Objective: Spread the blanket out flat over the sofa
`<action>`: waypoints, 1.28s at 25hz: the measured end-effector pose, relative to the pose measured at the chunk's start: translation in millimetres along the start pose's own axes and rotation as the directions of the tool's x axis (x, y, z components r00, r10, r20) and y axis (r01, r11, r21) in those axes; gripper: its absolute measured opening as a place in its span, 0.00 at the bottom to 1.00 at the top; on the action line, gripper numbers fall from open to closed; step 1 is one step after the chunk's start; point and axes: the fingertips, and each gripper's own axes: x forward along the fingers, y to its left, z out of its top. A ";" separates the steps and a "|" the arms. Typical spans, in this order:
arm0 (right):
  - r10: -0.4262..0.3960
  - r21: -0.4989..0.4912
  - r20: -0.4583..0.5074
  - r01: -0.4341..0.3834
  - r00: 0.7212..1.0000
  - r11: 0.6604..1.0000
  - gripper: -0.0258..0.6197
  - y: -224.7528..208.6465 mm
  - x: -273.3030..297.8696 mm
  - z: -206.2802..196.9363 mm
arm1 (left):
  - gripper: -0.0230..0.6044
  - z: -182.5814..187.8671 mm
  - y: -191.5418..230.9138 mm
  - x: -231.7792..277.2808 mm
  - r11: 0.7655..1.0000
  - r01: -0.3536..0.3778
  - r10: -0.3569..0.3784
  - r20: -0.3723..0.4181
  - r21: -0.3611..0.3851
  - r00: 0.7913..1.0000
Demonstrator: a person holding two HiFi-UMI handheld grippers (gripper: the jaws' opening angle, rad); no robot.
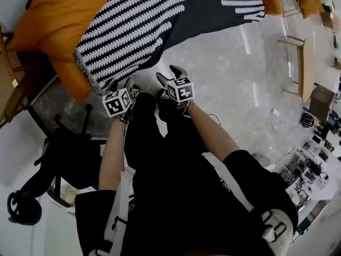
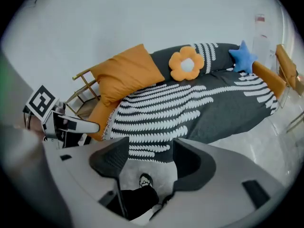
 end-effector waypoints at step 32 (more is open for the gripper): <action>-0.008 -0.027 0.405 0.021 0.914 0.999 0.05 -45.9 -268.0 136.4 | 0.07 146.9 -291.4 -149.8 0.913 0.096 -0.215 0.267 0.398 0.939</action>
